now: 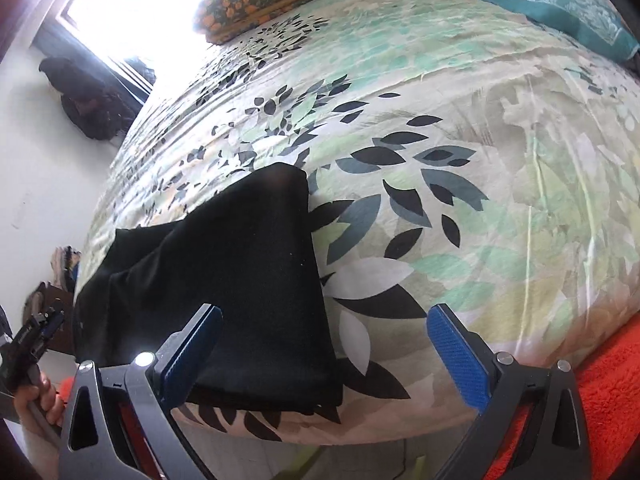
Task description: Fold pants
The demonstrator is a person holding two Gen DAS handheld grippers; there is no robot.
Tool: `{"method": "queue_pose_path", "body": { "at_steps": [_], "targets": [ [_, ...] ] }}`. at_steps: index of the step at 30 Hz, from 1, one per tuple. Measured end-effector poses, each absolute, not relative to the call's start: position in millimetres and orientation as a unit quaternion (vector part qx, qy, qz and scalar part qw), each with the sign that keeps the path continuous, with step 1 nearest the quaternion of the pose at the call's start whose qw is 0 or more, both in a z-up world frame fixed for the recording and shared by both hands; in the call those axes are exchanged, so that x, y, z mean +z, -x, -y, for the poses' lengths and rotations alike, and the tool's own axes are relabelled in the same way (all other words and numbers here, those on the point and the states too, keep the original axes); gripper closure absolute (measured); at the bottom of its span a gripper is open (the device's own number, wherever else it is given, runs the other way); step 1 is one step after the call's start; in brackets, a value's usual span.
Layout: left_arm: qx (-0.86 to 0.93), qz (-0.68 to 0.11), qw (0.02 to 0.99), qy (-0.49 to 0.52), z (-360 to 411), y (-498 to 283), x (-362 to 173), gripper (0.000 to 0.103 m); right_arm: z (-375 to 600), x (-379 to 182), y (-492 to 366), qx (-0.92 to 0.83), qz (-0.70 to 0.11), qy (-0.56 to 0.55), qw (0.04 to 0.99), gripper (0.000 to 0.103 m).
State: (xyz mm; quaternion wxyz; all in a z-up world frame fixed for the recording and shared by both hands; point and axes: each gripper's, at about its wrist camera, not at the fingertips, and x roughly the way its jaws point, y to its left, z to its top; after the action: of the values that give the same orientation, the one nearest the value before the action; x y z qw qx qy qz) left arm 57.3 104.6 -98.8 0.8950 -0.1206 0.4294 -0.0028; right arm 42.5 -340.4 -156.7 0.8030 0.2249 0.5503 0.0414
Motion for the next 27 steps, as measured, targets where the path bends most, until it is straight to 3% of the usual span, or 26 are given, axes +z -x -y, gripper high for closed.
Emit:
{"method": "queue_pose_path", "body": {
  "at_steps": [1, 4, 7, 9, 11, 14, 15, 16, 18, 19, 27],
  "targets": [
    [-0.03, -0.432, 0.895, 0.108, -89.4, -58.6, -100.0, 0.037, 339.6, -160.7, -45.2, 0.047, -0.555, -0.234, 0.797, 0.002],
    [-0.097, -0.45, 0.887, 0.046, -38.3, -59.3, -118.2, 0.037, 322.6, -174.4, -55.4, 0.091, -0.579, -0.241, 0.774, 0.003],
    [-0.114, -0.499, 0.858, -0.029, -1.4, -67.5, -156.0, 0.037, 304.6, -188.8, -57.1, 0.105, -0.612, -0.21, 0.755, 0.018],
    [-0.092, -0.548, 0.831, -0.033, -1.6, -72.3, -186.1, 0.038, 300.8, -185.1, -55.8, 0.092, -0.612, -0.169, 0.767, 0.066],
    [-0.099, -0.536, 0.838, -0.007, -8.9, -66.8, -188.8, 0.031, 306.5, -179.4, -53.2, 0.091, -0.606, -0.168, 0.772, 0.073],
    [-0.095, -0.544, 0.833, -0.023, -4.3, -67.5, -187.2, 0.023, 312.1, -182.1, -50.3, 0.084, -0.603, -0.167, 0.775, 0.072],
    [-0.092, -0.543, 0.834, -0.024, -5.8, -66.5, -188.0, 0.022, 313.2, -183.0, -49.7, 0.081, -0.602, -0.17, 0.776, 0.067],
    [-0.089, -0.543, 0.835, -0.023, -6.3, -65.4, -188.6, 0.02, 314.3, -182.8, -50.1, 0.078, -0.601, -0.168, 0.778, 0.061],
    [-0.089, -0.542, 0.835, -0.026, -6.2, -64.5, -187.8, 0.02, 315.0, -180.0, -50.9, 0.059, -0.599, -0.153, 0.784, 0.027],
    [-0.089, -0.543, 0.834, -0.025, -5.9, -64.5, -187.1, 0.02, 316.8, -176.3, -51.1, 0.047, -0.597, -0.146, 0.788, 0.023],
    [-0.079, -0.548, 0.833, -0.011, -16.0, -66.2, -178.5, 0.021, 288.3, -123.3, -42.0, 0.063, -0.492, -0.045, 0.867, 0.022]
  ]
}}
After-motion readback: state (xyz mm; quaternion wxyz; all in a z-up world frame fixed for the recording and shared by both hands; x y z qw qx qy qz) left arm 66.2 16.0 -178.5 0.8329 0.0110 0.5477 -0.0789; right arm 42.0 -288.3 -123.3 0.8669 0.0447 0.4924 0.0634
